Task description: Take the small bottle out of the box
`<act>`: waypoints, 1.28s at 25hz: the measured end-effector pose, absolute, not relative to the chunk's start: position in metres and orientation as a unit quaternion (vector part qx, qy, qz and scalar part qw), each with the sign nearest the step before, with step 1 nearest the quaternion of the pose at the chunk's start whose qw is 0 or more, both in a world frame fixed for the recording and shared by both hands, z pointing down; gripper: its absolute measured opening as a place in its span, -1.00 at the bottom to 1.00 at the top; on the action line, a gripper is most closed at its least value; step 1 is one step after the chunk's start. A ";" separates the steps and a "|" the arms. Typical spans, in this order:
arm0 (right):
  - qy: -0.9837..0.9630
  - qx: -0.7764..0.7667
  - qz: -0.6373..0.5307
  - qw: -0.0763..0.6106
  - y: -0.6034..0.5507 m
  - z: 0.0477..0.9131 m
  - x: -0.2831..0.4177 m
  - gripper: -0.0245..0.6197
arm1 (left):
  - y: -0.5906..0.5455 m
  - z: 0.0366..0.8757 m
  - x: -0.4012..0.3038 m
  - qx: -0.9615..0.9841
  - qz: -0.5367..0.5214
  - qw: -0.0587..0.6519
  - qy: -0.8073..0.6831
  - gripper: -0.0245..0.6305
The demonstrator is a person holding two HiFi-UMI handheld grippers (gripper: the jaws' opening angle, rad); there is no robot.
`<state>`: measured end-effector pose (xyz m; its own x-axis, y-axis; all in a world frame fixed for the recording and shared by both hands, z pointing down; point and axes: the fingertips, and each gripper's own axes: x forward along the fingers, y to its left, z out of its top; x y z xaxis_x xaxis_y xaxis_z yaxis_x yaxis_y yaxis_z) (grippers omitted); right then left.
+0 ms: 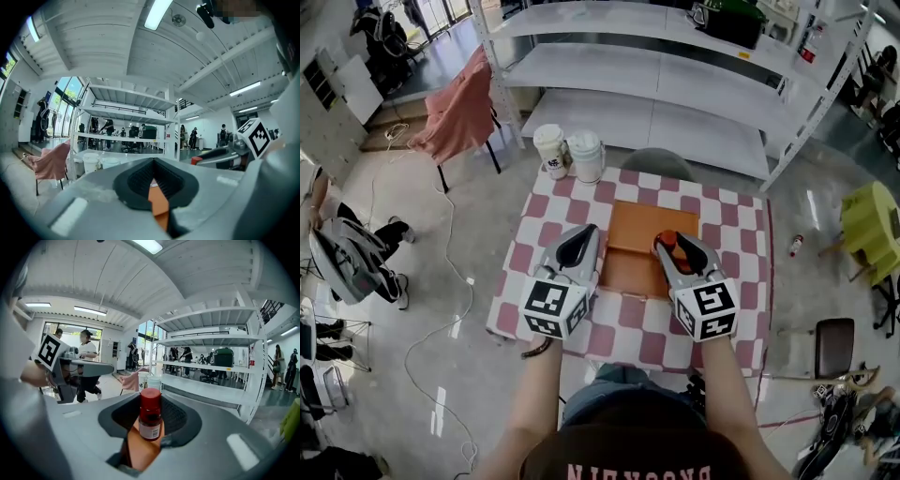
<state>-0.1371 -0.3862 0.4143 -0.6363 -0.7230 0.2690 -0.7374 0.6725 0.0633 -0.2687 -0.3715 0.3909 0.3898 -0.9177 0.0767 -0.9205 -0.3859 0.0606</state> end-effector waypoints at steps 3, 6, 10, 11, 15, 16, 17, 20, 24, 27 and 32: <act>-0.904 0.407 0.015 0.128 -0.386 0.402 -0.131 -0.50 | -0.375 0.382 -0.266 0.836 0.013 0.038 -0.548 -0.95; -0.901 0.418 0.010 0.115 -0.387 0.386 -0.120 -0.50 | -0.378 0.373 -0.262 0.839 0.013 0.027 -0.543 -0.95; -0.893 0.440 -0.001 0.094 -0.388 0.360 -0.100 -0.50 | -0.384 0.360 -0.258 0.843 0.009 0.015 -0.537 -0.95; -0.891 0.445 -0.003 0.087 -0.388 0.353 -0.094 -0.50 | -0.385 0.357 -0.257 0.844 0.007 0.012 -0.537 -0.95; -0.882 0.465 -0.013 0.069 -0.388 0.328 -0.069 -0.50 | -0.392 0.343 -0.257 0.843 -0.005 0.002 -0.538 -0.95; -0.880 0.471 -0.016 0.066 -0.388 0.322 -0.063 -0.50 | -0.394 0.340 -0.257 0.842 -0.008 0.000 -0.539 -0.95; -0.877 0.477 -0.019 0.064 -0.389 0.317 -0.057 -0.50 | -0.395 0.336 -0.257 0.842 -0.010 -0.003 -0.539 -0.95; -0.868 0.493 -0.030 0.057 -0.389 0.302 -0.042 -0.50 | -0.400 0.326 -0.256 0.842 -0.015 -0.014 -0.539 -0.95; -0.860 0.507 -0.035 0.048 -0.388 0.293 -0.027 -0.50 | -0.404 0.315 -0.256 0.842 -0.023 -0.025 -0.538 -0.95; -0.857 0.513 -0.032 0.040 -0.388 0.287 -0.020 -0.50 | -0.406 0.310 -0.253 0.844 -0.025 -0.031 -0.534 -0.95; -0.859 0.511 -0.027 0.029 -0.386 0.280 -0.015 -0.50 | -0.408 0.305 -0.248 0.847 -0.029 -0.035 -0.530 -0.95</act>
